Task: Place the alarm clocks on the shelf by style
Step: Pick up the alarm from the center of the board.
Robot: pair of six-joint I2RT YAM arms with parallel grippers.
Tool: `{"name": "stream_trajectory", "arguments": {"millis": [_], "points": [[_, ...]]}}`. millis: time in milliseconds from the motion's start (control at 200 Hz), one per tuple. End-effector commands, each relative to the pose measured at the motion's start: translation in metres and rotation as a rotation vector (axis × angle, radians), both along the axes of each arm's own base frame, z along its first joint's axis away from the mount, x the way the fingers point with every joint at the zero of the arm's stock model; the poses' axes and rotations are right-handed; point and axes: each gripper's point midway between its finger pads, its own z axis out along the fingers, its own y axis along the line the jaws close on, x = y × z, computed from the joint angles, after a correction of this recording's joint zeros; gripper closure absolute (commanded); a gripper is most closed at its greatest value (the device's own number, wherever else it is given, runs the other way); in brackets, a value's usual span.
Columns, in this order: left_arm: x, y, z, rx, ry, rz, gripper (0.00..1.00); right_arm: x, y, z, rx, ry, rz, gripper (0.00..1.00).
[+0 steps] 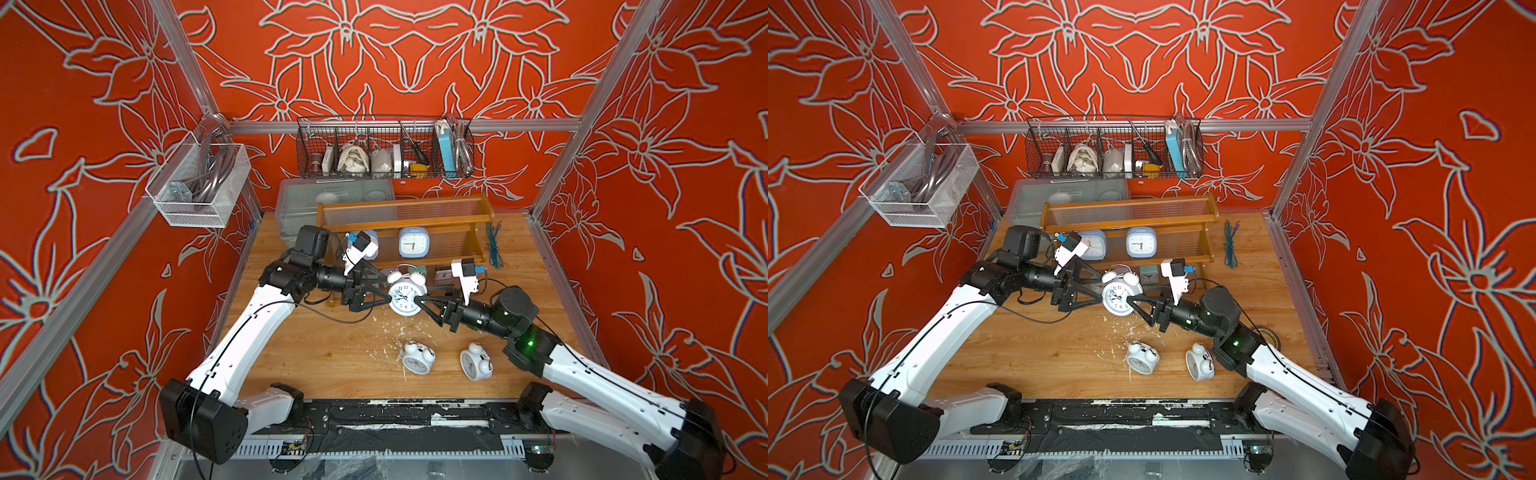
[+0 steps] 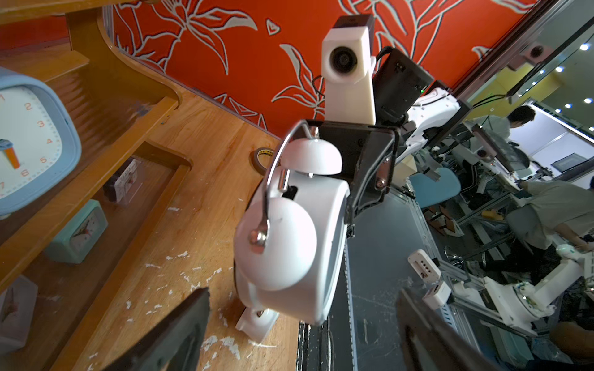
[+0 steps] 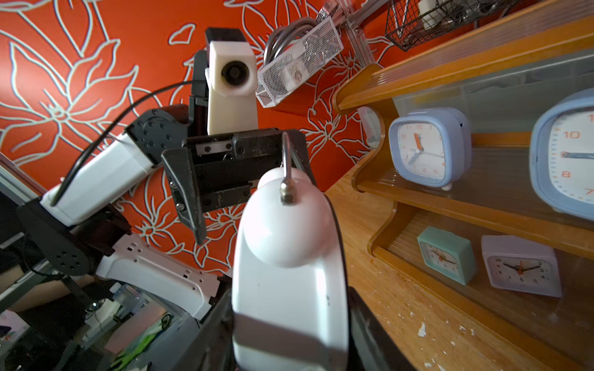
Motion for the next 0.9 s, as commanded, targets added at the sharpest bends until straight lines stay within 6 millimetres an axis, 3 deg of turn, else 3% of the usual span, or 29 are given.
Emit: {"name": "stream_trajectory", "arguments": {"millis": [0,180,490,741,896], "points": [[-0.005,-0.003,0.006,-0.059,0.041,-0.046,0.10,-0.001,-0.007,0.040,0.139,-0.029,-0.012,0.56],[-0.008,-0.002,0.000,-0.063,0.062,-0.056,0.15,-0.003,-0.001,0.052,0.179,-0.030,0.031,0.56],[-0.009,-0.004,-0.003,-0.065,0.073,-0.067,0.20,-0.002,0.006,0.055,0.186,-0.039,0.056,0.55],[-0.008,-0.005,-0.007,-0.066,0.084,-0.079,0.36,0.002,0.009,0.047,0.152,-0.043,0.048,0.54],[-0.010,-0.005,-0.007,-0.062,0.071,-0.084,0.49,0.004,0.013,0.036,0.096,-0.033,0.044,0.47]]}}
